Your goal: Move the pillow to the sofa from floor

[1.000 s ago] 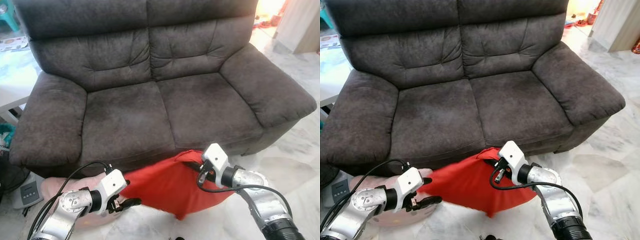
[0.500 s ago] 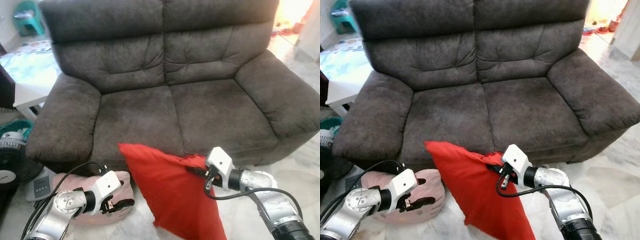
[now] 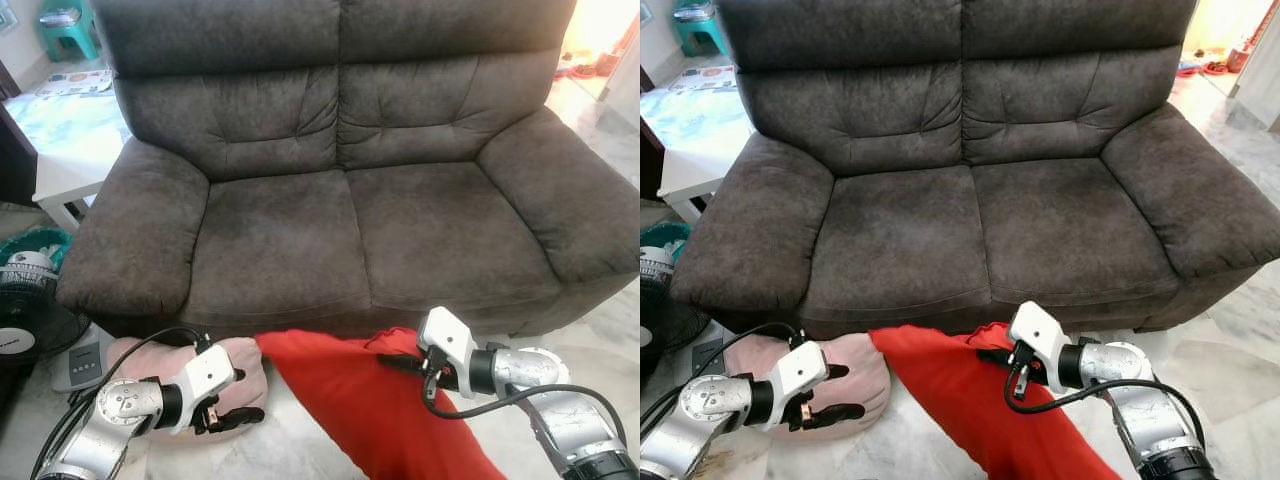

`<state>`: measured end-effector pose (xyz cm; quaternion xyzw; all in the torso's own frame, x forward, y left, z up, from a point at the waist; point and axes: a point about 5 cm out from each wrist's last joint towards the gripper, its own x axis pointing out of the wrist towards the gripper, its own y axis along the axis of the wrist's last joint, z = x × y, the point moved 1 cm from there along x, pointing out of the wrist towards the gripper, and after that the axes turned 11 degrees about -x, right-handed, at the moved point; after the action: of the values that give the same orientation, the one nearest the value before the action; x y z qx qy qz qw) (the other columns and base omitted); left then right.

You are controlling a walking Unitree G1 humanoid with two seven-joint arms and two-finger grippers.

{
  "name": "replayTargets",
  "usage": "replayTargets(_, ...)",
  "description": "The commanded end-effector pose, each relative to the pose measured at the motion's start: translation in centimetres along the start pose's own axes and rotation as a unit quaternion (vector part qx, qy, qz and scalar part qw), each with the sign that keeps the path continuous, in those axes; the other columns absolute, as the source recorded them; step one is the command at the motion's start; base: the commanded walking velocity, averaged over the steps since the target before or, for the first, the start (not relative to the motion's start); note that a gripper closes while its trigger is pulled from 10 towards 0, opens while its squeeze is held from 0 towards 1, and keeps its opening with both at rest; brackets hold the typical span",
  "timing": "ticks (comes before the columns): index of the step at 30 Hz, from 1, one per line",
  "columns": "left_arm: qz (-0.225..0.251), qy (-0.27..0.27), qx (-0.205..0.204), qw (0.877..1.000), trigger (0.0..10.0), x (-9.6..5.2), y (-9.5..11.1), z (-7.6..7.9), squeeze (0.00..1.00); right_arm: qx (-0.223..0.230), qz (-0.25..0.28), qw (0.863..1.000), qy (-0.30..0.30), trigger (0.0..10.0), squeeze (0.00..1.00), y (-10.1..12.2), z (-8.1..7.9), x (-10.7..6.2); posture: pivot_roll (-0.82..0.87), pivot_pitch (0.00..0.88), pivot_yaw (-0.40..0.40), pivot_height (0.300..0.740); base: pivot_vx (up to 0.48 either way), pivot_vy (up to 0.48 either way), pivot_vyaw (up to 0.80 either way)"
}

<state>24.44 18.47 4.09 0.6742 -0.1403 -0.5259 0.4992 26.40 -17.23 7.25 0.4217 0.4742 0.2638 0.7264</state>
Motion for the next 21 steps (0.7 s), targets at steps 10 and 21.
replayTargets(10,-0.038,-0.006,0.029,0.999,10.0,0.2,-1.9,0.4,0.0,-0.056,0.042,0.997,0.011,10.0,0.0,3.4,0.8,-0.9,0.13,0.067,-0.001,0.74,0.0,0.0,0.0)
replayTargets(21,-0.037,0.028,0.03,0.998,10.0,0.8,-2.7,-0.2,0.0,-0.064,0.045,0.996,0.029,10.0,0.0,4.0,0.5,-1.1,0.13,0.075,-0.005,0.74,0.0,0.0,0.0)
